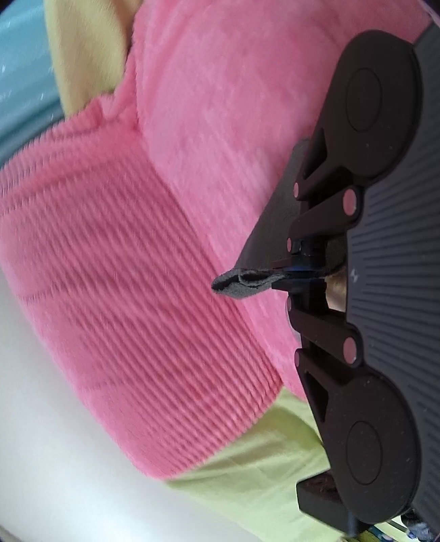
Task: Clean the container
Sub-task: 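Turn the jar upright with the left gripper while the right gripper lifts the cloth, then rub the cloth over the jar's lid with the right gripper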
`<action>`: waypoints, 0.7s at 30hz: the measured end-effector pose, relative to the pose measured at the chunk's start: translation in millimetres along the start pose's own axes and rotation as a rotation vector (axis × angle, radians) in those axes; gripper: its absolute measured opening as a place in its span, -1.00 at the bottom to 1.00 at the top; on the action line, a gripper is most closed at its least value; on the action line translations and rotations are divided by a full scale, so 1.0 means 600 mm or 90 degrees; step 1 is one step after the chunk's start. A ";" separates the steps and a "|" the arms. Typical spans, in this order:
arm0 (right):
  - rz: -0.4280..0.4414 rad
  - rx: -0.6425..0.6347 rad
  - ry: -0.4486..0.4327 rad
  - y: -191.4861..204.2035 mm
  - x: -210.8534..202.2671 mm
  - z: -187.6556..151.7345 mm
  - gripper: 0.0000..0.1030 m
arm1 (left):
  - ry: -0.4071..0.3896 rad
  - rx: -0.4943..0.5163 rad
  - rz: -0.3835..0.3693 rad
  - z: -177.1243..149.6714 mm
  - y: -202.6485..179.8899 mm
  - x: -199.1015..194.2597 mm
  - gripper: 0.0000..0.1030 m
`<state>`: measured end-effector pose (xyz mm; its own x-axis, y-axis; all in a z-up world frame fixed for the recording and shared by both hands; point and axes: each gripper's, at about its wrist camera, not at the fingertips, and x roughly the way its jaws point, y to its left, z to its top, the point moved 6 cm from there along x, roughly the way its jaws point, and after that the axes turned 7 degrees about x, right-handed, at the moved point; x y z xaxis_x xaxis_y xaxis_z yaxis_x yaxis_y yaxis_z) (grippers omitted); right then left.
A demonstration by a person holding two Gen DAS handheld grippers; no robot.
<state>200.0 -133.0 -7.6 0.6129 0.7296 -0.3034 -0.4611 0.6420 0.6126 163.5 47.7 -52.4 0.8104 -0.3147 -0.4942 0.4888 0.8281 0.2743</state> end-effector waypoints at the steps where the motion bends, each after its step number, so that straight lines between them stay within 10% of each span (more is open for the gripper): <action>1: 0.020 0.003 0.006 0.008 0.000 -0.001 -0.93 | -0.001 0.001 0.006 -0.002 -0.003 -0.003 0.68; 9: 0.034 -0.106 0.086 0.059 0.024 -0.033 -0.94 | -0.012 -0.006 -0.004 -0.003 0.001 -0.002 0.67; 21: 0.135 -0.041 0.185 0.080 0.049 -0.055 -0.94 | -0.010 -0.020 -0.036 -0.012 0.012 0.001 0.65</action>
<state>174.6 -73.0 -11.5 0.2956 0.8787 -0.3747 -0.6041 0.4758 0.6393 164.9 56.5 -56.5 0.7866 -0.3684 -0.4955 0.5241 0.8227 0.2203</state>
